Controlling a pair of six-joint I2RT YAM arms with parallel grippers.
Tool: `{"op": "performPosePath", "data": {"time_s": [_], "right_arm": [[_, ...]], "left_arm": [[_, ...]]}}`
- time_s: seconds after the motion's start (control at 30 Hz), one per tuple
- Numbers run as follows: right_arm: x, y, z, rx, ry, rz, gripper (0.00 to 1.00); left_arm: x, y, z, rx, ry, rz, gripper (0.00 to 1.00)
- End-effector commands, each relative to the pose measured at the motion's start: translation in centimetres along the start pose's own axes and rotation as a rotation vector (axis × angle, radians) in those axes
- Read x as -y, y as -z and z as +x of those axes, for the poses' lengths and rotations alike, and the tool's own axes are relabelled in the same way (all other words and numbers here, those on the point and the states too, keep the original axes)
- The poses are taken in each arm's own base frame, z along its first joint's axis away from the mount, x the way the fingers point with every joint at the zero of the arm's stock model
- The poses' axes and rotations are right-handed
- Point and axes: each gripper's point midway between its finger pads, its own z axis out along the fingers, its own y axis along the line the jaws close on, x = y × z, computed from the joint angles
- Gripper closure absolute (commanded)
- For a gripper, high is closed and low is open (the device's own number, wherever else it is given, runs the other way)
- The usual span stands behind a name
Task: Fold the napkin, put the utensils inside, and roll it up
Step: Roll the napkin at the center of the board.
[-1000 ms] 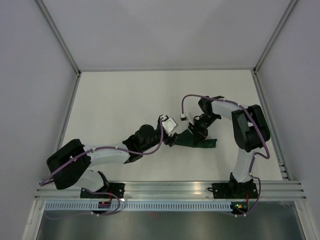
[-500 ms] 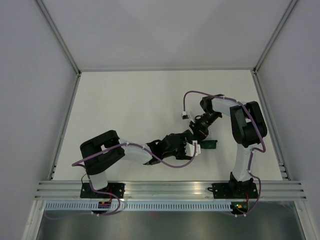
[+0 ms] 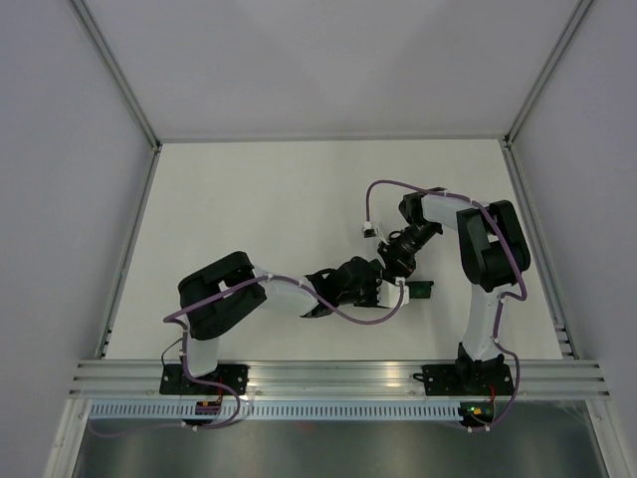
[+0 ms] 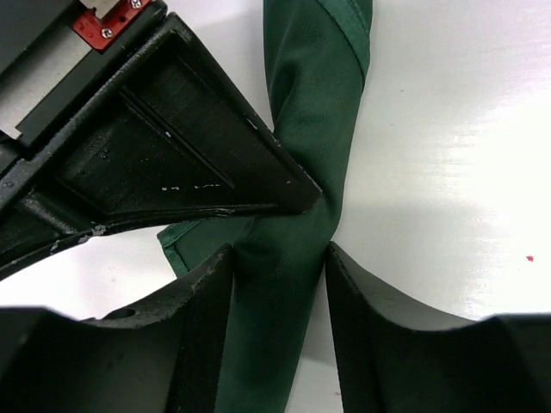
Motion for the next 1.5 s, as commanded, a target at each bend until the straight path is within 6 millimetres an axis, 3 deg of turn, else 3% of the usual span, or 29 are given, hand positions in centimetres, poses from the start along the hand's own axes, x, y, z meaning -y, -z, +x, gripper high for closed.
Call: {"op": "performPosePath", "data": {"time_s": [0.0,0.1,0.23,0.43,0.57,0.67,0.93,1.03,1.23,1.47], "right_arm": [[3.3,-0.9,2.0,-0.088,0.079,0.072,0.96],[3.2,-0.8,1.8,-0.083,0.082,0.073,0.96],[3.0,-0.5,1.5,-0.071,0.086,0.081,0.93],[2.4,0.8,0.2,-0.024,0.094,0.136,0.70],[2.0,2.9,-1.8,0.051,0.112,0.231,0.51],[1.5,4.9,-3.0,0.116,0.118,0.295,0.45],[0.0,10.6,-4.4,0.311,0.158,0.503,0.40],[-0.8,11.2,-3.7,0.344,0.181,0.509,0.41],[-3.1,11.2,-2.3,0.388,0.348,0.664,0.38],[-2.9,6.5,-1.2,0.326,0.505,0.756,0.35]], "left_arm": [[2.2,-0.4,2.2,-0.076,0.064,0.106,0.48],[2.7,-0.4,2.5,-0.086,0.100,0.122,0.53],[3.4,-0.5,2.6,-0.104,0.174,0.169,0.69],[4.5,-0.2,2.5,-0.111,0.279,0.234,0.82],[5.5,0.2,2.7,-0.122,0.358,0.289,0.88],[6.0,0.3,2.8,-0.128,0.408,0.336,0.90],[6.9,1.0,3.4,-0.144,0.623,0.485,0.91],[6.9,1.4,3.9,-0.168,0.706,0.531,0.91],[6.2,1.4,4.8,-0.219,0.828,0.587,0.91],[6.3,1.1,5.1,-0.268,0.906,0.645,0.91]]}}
